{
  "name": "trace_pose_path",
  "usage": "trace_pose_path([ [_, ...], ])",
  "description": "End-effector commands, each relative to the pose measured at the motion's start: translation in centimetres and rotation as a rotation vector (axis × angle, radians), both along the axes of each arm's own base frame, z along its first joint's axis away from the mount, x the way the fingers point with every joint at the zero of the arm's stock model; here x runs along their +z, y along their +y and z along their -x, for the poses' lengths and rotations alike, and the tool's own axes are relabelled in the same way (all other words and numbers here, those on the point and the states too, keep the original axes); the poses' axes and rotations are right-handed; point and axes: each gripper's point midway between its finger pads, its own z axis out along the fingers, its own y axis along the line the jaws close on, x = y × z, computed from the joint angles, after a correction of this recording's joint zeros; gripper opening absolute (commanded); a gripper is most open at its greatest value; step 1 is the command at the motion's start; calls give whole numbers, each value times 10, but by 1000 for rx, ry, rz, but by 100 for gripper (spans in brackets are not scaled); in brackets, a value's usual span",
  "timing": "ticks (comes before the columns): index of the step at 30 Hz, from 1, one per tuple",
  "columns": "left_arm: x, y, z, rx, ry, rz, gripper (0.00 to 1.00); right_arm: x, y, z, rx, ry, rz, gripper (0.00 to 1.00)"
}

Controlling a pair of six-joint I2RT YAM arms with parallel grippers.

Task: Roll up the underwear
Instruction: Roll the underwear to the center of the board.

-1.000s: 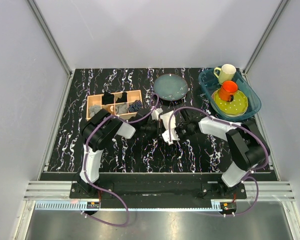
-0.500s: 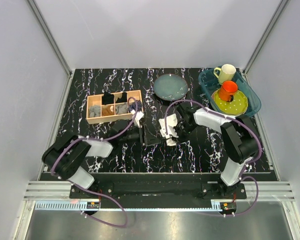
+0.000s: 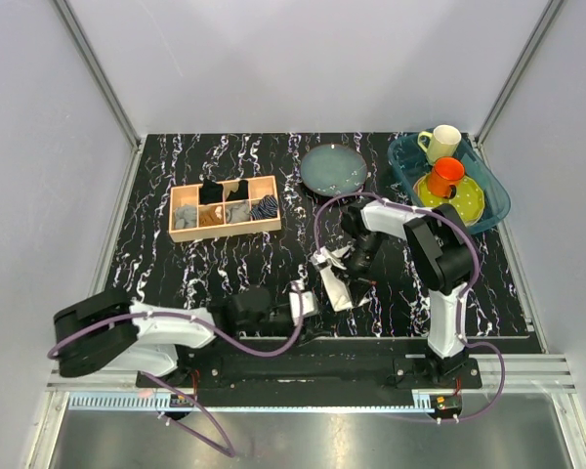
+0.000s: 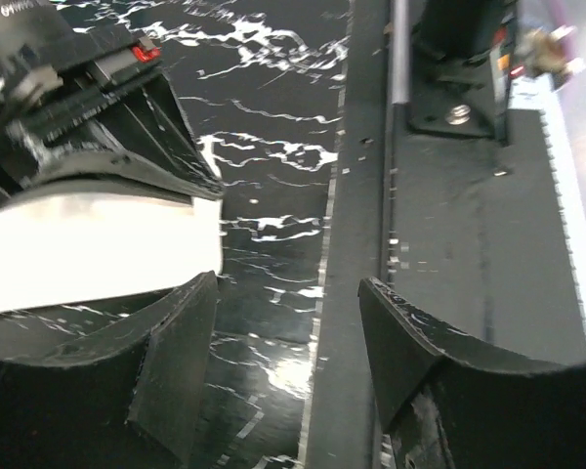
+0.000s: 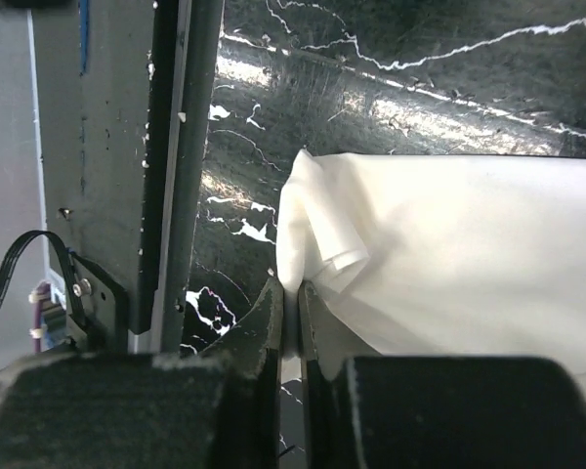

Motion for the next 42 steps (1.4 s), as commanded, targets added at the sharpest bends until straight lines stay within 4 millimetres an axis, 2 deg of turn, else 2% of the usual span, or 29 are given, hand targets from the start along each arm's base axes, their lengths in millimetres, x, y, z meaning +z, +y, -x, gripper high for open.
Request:
trace_pose_path([
  [1,5,-26,-37,28,-300,-107,64,11,10,1,-38,90,19,9],
  [2,-11,-29,-36,12,-301,-164,63,11,10,1,-43,104,25,9],
  [8,-35,-54,-59,49,-384,-300,63,10,14,-4,-49,137,30,10],
  [13,-57,-56,-79,121,-402,-395,59,8,12,-4,-49,143,34,9],
  [20,-77,-62,-87,138,-381,-471,54,7,9,-4,-57,147,35,9],
  [23,-83,-62,-84,122,-349,-490,29,7,9,-4,-72,144,37,11],
  [24,-85,-63,-81,109,-336,-491,20,9,9,-7,-80,132,32,15],
  [25,-88,-61,-82,110,-306,-505,7,9,8,-7,-103,137,42,19],
  [27,-91,-60,-75,69,-253,-506,0,14,7,-19,-151,88,10,23],
  [29,-93,-55,-73,51,-174,-507,0,20,6,-30,-201,58,-21,32],
  [30,-93,-56,-65,7,-124,-491,0,30,6,-38,-232,27,-61,33],
  [32,-92,-52,-69,7,-19,-473,0,39,-4,-54,-311,-12,-115,37],
  [33,-89,-54,-60,-29,64,-450,0,52,-7,-60,-335,-55,-151,38],
  [34,-93,-47,-67,-21,129,-459,0,54,-18,-71,-388,-87,-175,40],
  [35,-86,-52,-71,-30,170,-438,0,60,-20,-74,-406,-113,-204,41],
  [36,-84,-53,-66,-73,239,-424,0,73,-24,-76,-414,-167,-237,41],
  [37,-93,-44,-71,-49,341,-453,0,73,-31,-74,-412,-200,-259,42],
  [39,-85,-48,-72,-95,463,-420,0,86,-34,-68,-381,-302,-302,43],
  [40,-94,-41,-78,-66,562,-439,0,77,-36,-56,-329,-332,-330,45],
  [41,-97,-40,-79,-70,621,-444,0,79,-33,-49,-299,-360,-370,50],
  [42,-87,-47,-81,-97,690,-419,0,86,-32,-43,-266,-420,-408,52],
])
